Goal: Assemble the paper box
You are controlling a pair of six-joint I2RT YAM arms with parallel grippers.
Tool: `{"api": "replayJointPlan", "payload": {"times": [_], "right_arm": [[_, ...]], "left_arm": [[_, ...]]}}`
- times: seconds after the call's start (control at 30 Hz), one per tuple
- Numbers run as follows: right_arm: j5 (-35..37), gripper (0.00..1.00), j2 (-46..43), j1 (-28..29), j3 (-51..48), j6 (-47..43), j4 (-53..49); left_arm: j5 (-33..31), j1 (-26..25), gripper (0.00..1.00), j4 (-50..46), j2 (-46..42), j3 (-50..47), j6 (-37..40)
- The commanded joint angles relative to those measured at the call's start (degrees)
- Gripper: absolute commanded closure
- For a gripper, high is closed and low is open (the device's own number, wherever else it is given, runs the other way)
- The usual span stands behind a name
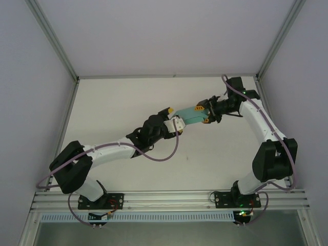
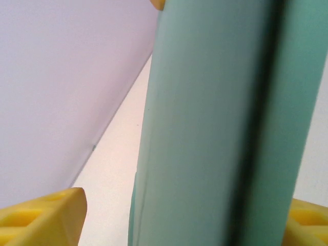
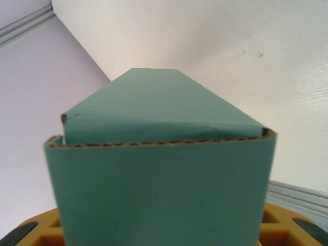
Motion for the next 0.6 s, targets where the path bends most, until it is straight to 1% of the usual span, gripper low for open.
{"api": "replayJointPlan", "payload": {"times": [0.0,0.07,0.17,0.23,0.33,0.43,0.47,0.53,0.57], "right_arm": [[-2.6,0.62,1.3,0.3,1.1,-2.9,-3.3],[-2.7,0.62,1.8,0.6,1.3,-3.5,-3.9],[-3.7,0.61,1.7,0.6,0.0,-2.6,-2.0],[-3.9,0.57,2.1,0.5,0.0,-3.0,-2.4],[-3.3,0.53,2.3,0.5,0.6,-3.9,-2.7],[-1.4,0.51,1.7,0.5,0.6,-4.6,-1.6],[-1.0,0.47,1.7,0.5,0.8,-4.8,-1.7],[-0.5,0.42,1.9,0.5,1.1,-5.6,-2.1],[0.1,0.37,1.9,0.5,1.5,-6.3,-2.6]], "left_arm": [[4.7,0.6,0.35,-1.1,-1.3,2.9,-2.4],[5.4,1.0,0.42,-1.3,-1.3,2.9,-2.9],[6.1,1.2,0.47,-1.4,-0.9,3.2,-3.0],[5.9,1.3,0.5,-1.9,-0.8,3.4,-2.9],[5.4,1.4,0.59,-2.8,-1.2,3.2,-2.7],[6.7,1.6,0.64,-4.8,-2.4,2.6,-2.9],[7.1,1.5,0.65,-5.5,-2.9,2.5,-3.2],[7.9,1.7,0.68,-7.1,-3.8,2.2,-3.3],[8.0,1.7,0.68,-8.5,-4.2,2.5,-3.2]]}}
